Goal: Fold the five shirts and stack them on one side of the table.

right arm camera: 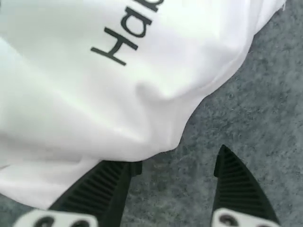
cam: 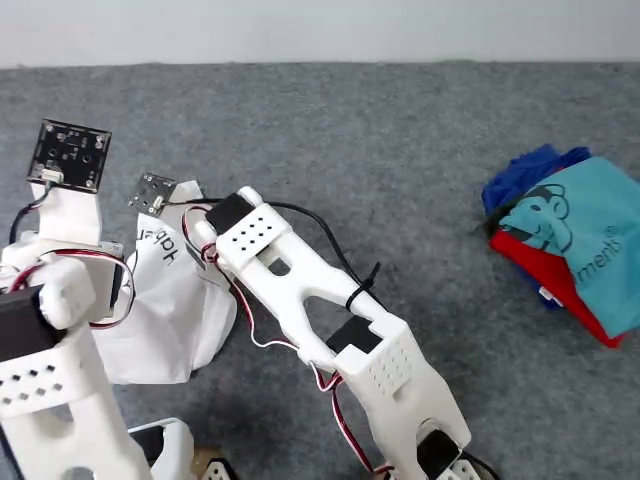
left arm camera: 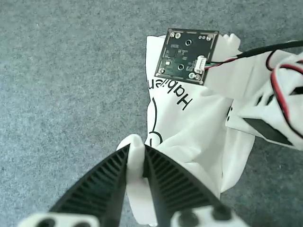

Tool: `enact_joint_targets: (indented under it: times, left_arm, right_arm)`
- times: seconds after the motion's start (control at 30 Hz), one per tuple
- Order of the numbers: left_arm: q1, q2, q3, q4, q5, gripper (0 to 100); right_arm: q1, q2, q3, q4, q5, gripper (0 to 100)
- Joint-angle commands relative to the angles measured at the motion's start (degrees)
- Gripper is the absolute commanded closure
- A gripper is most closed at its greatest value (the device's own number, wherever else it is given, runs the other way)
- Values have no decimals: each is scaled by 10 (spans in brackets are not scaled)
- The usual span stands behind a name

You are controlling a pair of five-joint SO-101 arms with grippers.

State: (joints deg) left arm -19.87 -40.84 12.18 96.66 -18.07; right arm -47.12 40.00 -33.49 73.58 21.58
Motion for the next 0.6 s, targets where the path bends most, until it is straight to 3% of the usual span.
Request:
enact_joint_targets:
  times: [0.0, 0.2, 0.4, 0.57]
  left_arm:
    - [5, 0, -1, -11, 5, 987]
    - [5, 0, -1, -11, 5, 987]
    - [5, 0, -1, -11, 5, 987]
    - [5, 0, -1, -11, 5, 987]
  right_arm:
    - [-3, -6, -26, -16, 4, 751]
    - [-4, 29, -26, -45, 8, 760]
    - [-15, 59, -40, -59, 36, 945]
    - [6, 59, -140, 10, 37, 962]
